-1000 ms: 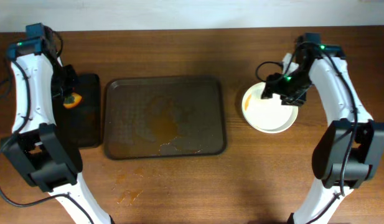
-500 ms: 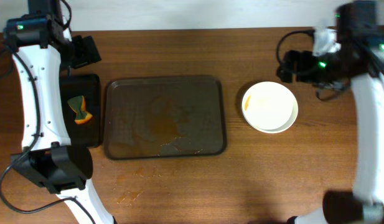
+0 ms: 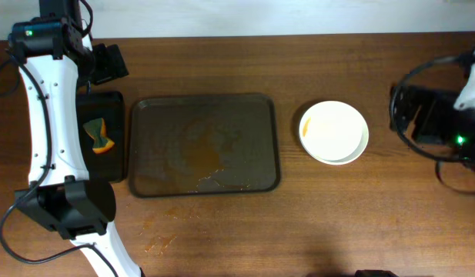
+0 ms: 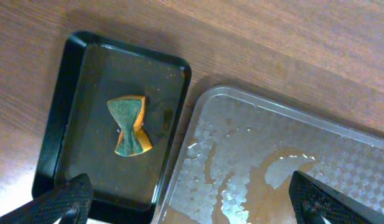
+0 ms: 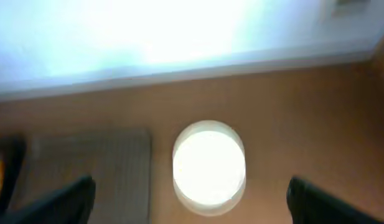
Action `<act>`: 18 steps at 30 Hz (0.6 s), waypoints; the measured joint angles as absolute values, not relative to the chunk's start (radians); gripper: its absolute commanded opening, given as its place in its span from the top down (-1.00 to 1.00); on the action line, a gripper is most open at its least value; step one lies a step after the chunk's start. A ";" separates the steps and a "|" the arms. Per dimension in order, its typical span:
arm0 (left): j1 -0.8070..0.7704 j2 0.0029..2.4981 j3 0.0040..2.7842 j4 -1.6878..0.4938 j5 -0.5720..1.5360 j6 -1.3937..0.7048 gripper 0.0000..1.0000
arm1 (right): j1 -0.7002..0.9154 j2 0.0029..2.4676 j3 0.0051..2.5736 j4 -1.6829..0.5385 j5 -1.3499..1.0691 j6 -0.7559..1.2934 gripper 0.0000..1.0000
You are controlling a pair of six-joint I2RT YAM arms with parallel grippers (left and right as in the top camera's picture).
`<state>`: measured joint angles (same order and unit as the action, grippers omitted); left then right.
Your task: Clean dirty plates on tray and stack at the side
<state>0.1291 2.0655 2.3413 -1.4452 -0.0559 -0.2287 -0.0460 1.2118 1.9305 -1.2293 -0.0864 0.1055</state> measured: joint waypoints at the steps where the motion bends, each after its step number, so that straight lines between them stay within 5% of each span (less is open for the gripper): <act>1: 0.129 2.065 2.341 -1.446 -0.056 -0.229 -0.98 | -0.046 1.148 1.800 -1.155 -0.086 0.105 -0.97; 11: 0.129 2.065 2.341 -1.448 -0.055 -0.229 -0.98 | -0.017 0.210 0.250 -0.081 -0.076 0.102 -0.97; 18: 0.129 2.065 2.341 -1.447 -0.052 -0.229 -0.98 | 0.017 0.016 0.011 -0.070 -0.039 0.105 -0.97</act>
<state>0.1291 2.0651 2.3413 -1.4471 -0.0525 -0.2291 0.0166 0.0158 0.0109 -0.0700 -0.0395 0.1055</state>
